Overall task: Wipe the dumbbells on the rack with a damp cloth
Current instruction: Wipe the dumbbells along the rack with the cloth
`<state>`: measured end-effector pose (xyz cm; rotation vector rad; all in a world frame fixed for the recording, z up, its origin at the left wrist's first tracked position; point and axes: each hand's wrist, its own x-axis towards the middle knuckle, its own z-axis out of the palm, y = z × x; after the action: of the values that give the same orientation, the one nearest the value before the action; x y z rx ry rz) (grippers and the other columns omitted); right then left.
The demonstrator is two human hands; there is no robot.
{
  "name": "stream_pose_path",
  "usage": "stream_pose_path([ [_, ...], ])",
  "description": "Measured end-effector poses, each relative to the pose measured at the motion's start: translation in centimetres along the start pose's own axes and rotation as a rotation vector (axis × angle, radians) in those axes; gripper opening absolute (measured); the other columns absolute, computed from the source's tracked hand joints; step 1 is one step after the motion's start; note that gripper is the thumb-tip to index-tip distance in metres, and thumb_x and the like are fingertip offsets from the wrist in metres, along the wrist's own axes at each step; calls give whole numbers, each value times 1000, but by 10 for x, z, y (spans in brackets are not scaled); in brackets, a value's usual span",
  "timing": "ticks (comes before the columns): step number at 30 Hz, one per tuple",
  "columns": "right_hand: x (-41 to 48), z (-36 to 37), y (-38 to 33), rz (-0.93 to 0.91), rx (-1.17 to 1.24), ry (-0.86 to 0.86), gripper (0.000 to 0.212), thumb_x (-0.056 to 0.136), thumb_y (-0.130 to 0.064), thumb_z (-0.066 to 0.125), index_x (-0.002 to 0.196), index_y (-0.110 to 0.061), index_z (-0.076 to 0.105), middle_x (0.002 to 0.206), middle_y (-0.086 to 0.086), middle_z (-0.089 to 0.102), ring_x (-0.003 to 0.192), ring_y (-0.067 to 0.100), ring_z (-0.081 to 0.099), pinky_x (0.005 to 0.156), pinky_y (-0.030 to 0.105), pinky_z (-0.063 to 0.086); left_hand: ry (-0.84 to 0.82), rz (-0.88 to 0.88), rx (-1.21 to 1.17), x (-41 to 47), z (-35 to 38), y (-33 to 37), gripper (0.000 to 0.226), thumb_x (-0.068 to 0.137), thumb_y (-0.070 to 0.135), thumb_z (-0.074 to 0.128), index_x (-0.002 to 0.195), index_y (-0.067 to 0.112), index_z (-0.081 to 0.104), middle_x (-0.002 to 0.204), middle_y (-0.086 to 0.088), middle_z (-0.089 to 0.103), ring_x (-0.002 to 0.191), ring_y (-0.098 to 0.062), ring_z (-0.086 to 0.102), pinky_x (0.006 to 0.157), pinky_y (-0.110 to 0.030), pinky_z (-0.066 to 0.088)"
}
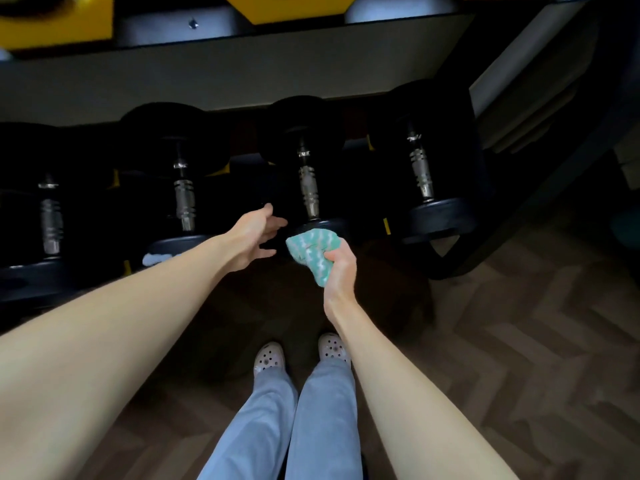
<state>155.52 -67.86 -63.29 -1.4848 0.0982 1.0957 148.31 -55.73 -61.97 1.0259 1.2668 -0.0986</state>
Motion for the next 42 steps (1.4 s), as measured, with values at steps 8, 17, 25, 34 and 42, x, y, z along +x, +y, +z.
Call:
stream_pose_path([
  [8,-24,-10,19,367,258,23,33,92,-2,34,120,-5,53,104,13,61,91,23,61,76,30,50,72,7,-19,-3,-28,0,56,103,38,19,134,-1,46,144,-13,42,138,-23,33,112,-38,29],
  [17,-19,-29,-43,420,684,-18,34,98,-16,29,118,0,50,117,25,57,111,36,55,95,47,44,-206,-81,-10,-30,-3,17,40,98,33,43,123,5,55,116,-13,64,103,-25,63,79,-33,53],
  [25,3,-34,-66,248,484,-110,38,94,0,33,127,-10,48,131,21,52,118,38,54,103,51,41,-203,89,-23,-33,5,36,19,90,13,57,106,5,64,105,-8,70,98,-19,67,80,-29,55],
  [34,15,-14,-80,-80,-222,-47,33,86,9,48,100,-18,61,100,9,64,96,24,63,85,41,54,58,333,-44,-29,31,52,11,93,9,53,97,9,64,89,-8,65,67,-12,62,56,-20,54],
  [42,30,-11,-94,7,-200,-98,32,85,5,40,104,-7,63,100,13,65,92,28,63,77,38,54,82,386,155,-23,50,64,39,90,-7,44,124,7,56,122,-1,51,67,-11,60,54,-21,55],
])
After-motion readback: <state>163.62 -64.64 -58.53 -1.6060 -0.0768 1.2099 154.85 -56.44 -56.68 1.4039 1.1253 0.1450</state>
